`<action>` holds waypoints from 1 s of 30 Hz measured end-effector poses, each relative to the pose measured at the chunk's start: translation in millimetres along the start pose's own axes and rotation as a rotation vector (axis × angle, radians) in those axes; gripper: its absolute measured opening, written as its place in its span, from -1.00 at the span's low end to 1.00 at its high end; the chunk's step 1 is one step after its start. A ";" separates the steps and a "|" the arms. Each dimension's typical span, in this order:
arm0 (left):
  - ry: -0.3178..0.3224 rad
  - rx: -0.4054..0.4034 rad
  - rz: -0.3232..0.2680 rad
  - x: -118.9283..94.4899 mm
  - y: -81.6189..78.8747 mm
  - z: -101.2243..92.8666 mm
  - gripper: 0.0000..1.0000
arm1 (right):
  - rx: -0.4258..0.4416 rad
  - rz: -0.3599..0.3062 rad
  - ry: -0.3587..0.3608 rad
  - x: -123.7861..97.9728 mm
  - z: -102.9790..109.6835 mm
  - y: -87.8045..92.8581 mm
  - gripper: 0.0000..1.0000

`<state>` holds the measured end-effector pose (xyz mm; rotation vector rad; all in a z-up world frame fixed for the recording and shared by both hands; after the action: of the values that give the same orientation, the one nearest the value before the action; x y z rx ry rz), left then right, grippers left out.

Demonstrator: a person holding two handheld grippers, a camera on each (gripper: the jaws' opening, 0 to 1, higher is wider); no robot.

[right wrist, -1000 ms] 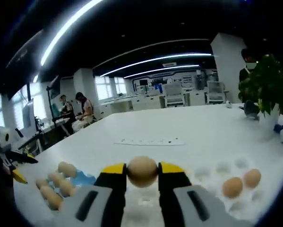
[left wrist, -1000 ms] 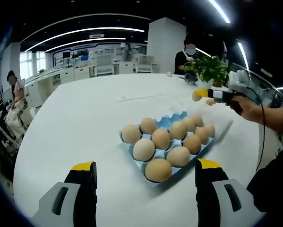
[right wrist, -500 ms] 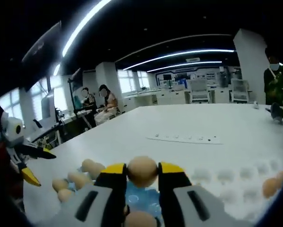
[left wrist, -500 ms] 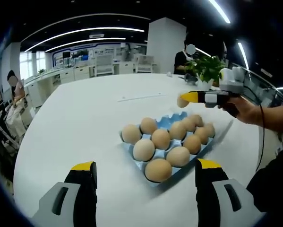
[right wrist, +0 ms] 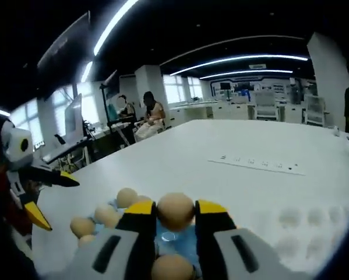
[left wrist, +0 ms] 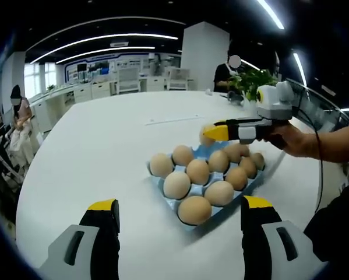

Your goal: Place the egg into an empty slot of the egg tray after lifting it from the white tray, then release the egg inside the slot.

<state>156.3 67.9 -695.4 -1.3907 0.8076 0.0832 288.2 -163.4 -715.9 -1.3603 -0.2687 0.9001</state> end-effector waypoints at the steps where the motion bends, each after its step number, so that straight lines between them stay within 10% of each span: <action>1: -0.002 0.001 -0.001 0.0 0.1 0.3 0.71 | 0.004 0.001 -0.005 1.6 -0.1 -0.2 -0.49; 30: -0.012 -0.013 0.004 0.8 4.6 6.3 0.71 | 0.096 0.152 -0.038 17.9 1.0 11.6 -0.48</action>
<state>157.4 74.2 -699.9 -1.3997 0.8008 0.0995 294.6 -151.0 -732.0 -1.2881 -0.1508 1.0535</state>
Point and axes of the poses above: the point that each gripper's makers call its tool centre point, and the gripper's own axes: x roughly forward along the fingers, z roughly to its left, y roughly out of its underside, the point moved 10 cm from there along -x, roughly backward along the fingers, and after that the axes turned 5 degrees about x, right-handed, at the moved point
